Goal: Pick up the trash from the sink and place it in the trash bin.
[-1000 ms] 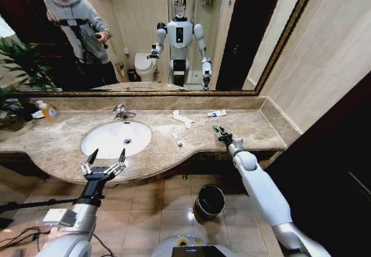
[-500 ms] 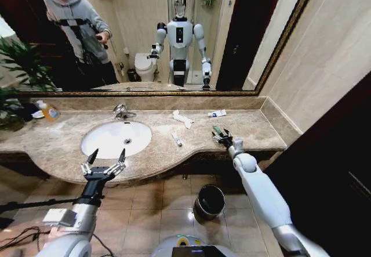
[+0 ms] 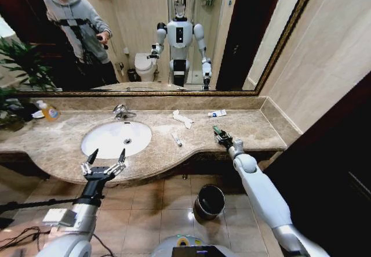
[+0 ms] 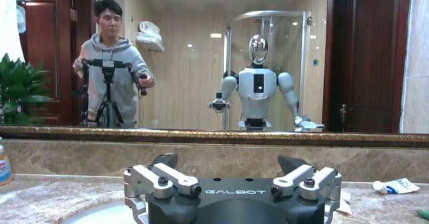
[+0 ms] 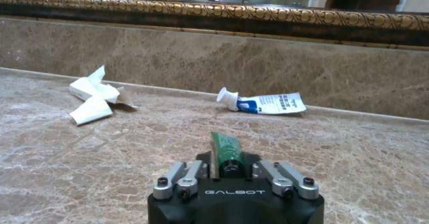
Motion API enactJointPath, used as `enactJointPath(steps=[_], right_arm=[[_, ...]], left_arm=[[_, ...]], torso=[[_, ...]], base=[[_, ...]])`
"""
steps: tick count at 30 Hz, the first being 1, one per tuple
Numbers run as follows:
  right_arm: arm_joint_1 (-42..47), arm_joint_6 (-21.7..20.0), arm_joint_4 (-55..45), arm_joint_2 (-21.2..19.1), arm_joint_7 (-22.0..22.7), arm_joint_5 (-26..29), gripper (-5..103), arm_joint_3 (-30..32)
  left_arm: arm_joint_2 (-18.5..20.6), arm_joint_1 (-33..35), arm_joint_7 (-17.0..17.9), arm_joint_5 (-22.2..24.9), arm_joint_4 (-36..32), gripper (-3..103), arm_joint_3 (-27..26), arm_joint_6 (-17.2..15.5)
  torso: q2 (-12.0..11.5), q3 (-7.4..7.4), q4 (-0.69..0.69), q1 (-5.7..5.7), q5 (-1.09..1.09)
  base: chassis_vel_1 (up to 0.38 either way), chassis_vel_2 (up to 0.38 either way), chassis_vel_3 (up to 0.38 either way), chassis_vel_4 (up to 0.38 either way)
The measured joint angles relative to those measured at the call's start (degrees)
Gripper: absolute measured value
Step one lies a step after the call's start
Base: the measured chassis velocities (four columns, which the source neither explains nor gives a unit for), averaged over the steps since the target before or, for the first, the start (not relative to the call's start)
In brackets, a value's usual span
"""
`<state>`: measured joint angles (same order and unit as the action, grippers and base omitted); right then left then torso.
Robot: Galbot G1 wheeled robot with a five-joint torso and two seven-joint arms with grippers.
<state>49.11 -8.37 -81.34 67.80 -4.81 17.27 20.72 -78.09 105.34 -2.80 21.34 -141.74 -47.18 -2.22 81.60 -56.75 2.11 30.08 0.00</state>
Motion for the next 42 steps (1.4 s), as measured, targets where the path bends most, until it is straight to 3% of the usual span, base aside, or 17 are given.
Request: enactJointPath(steps=[3,12,22,27,29,33,36,42], right_arm=[[0.26,0.08,-0.06,-0.02,-0.05,0.03,21,0.29],[1.32,0.11,-1.85,-0.66,-0.06,0.50,21,1.04],[9.50,0.25,-13.79,-2.18,0.71,3.20,21,6.87],[16.97,4.29,-20.00,-2.26,1.18,3.26,21,9.40],[23.75,7.85,-24.54,-1.36,1.11,3.10,21,10.94],[29.55,9.58,-28.39,0.17,1.23,2.66,21,12.19],[38.68,13.68,-32.39,4.95,1.28,-0.61,21,13.77],[46.63,18.00,-32.37,10.09,1.18,-4.38,21,14.05]], left_arm=[[0.00,0.00,0.00,0.00,0.00,100,0.00,0.00],[0.00,0.00,0.00,0.00,0.00,100,0.00,0.00],[0.00,0.00,0.00,0.00,0.00,100,0.00,0.00],[0.00,0.00,-0.01,0.00,0.00,100,0.00,0.00],[0.00,0.00,0.00,0.00,0.00,100,0.00,0.00],[0.00,0.00,0.00,0.00,0.00,100,0.00,0.00],[0.00,0.00,0.00,0.00,0.00,100,0.00,0.00],[0.00,0.00,0.00,0.00,0.00,100,0.00,0.00]], torso=[[0.00,0.00,0.00,0.00,0.00],[0.00,0.00,0.00,0.00,0.01],[0.01,0.00,0.00,0.00,0.00],[0.01,0.01,0.00,0.00,0.00],[0.01,0.01,0.01,0.00,0.00],[0.01,0.01,-0.01,0.00,0.00],[0.02,0.01,0.00,-0.01,0.00],[0.01,0.01,0.00,-0.01,-0.01]], base=[[0.000,0.000,0.000,0.000],[0.000,0.000,0.000,0.000],[0.000,0.000,0.000,0.000],[0.000,0.000,0.000,0.000],[0.000,0.000,0.000,0.000],[0.000,0.000,0.000,0.000],[0.000,0.000,0.000,0.000],[0.000,0.000,0.000,0.000]])
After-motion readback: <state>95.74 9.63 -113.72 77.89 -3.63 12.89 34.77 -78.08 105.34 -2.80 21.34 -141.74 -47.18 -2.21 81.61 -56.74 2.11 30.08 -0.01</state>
